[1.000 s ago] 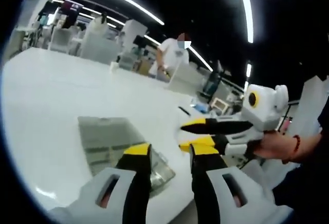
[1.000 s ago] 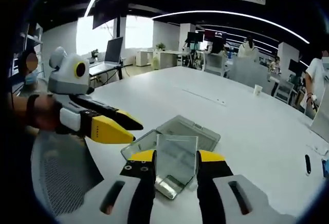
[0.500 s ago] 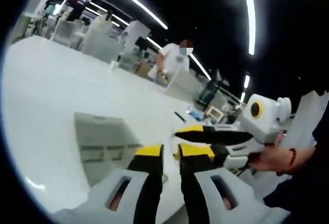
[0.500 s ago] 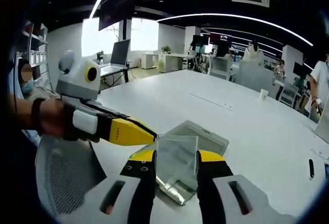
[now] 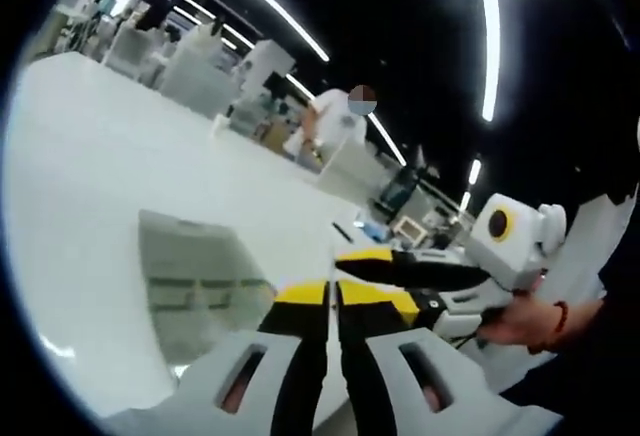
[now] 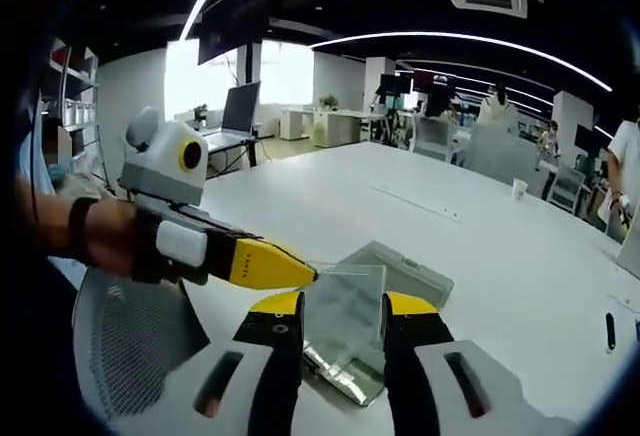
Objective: Insert the divider into the dual guide fixture by aligning both edges with the guide slots and pushing it downward to the bottom, including one-sided entry, uneven engagement, binding, and posture correction.
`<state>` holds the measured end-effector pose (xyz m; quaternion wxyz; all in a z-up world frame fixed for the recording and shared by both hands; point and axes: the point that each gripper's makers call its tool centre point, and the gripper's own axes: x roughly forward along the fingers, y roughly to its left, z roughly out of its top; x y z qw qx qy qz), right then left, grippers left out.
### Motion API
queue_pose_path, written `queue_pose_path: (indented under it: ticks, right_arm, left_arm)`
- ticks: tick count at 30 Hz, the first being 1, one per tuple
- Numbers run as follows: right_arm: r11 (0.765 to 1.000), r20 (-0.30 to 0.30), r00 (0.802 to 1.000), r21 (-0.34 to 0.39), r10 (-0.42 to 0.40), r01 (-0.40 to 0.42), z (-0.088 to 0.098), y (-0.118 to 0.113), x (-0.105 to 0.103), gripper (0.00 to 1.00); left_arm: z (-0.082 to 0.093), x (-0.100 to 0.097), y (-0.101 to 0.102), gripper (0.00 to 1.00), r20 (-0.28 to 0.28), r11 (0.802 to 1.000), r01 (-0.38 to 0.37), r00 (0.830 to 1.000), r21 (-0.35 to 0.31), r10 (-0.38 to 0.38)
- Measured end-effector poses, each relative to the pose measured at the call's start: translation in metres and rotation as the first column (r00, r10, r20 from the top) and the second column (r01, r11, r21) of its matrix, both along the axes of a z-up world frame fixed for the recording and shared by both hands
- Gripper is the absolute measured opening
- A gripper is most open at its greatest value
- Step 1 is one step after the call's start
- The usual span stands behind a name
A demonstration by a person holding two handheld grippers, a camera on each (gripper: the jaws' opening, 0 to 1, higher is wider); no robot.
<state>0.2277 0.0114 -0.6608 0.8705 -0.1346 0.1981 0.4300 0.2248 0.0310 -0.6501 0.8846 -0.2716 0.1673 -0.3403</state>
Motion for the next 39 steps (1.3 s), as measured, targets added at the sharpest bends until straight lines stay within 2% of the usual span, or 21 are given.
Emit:
queue_pose_path:
  ticks: [2,4,12,22,29,32,34,39]
  right_arm:
    - [1.000,0.005,1.000,-0.007,0.016,-0.016,0.000,0.001,-0.001,0.27]
    - [0.999,0.011,1.000,-0.021,0.029,-0.029,-0.001,0.001,-0.001,0.28]
    - [0.994,0.020,0.996,-0.073,0.084,-0.083,-0.003,0.002,-0.004,0.28]
    - [0.976,0.040,0.983,-0.138,0.177,-0.170,0.000,0.006,-0.006,0.28]
    - [0.948,0.059,0.965,-0.214,0.255,-0.237,0.002,0.006,-0.003,0.28]
    - [0.920,0.069,0.949,-0.276,0.308,-0.279,0.000,0.004,-0.004,0.27]
    - [0.913,0.062,0.944,-0.283,0.324,-0.295,-0.001,0.005,-0.005,0.27]
    - [0.871,0.070,0.915,-0.344,0.397,-0.351,-0.002,0.006,-0.008,0.25]
  left_arm:
    - [0.001,-0.002,-0.001,0.00,0.020,1.000,0.010,1.000,0.018,-0.011]
    - [0.000,-0.002,-0.001,0.00,0.013,1.000,0.014,1.000,0.023,-0.014]
    - [0.001,-0.001,0.002,0.00,0.047,0.997,0.010,0.999,0.079,-0.013]
    - [-0.001,-0.008,0.004,0.00,0.102,0.978,0.041,0.993,0.203,-0.063]
    - [-0.004,-0.010,0.003,0.00,0.140,0.949,0.061,0.984,0.310,-0.109]
    - [-0.004,-0.011,0.003,0.00,0.149,0.945,0.065,0.982,0.320,-0.118]
    - [-0.004,-0.012,0.002,0.00,0.155,0.940,0.070,0.980,0.335,-0.128]
    - [-0.006,-0.015,0.000,0.00,0.172,0.923,0.085,0.972,0.376,-0.160]
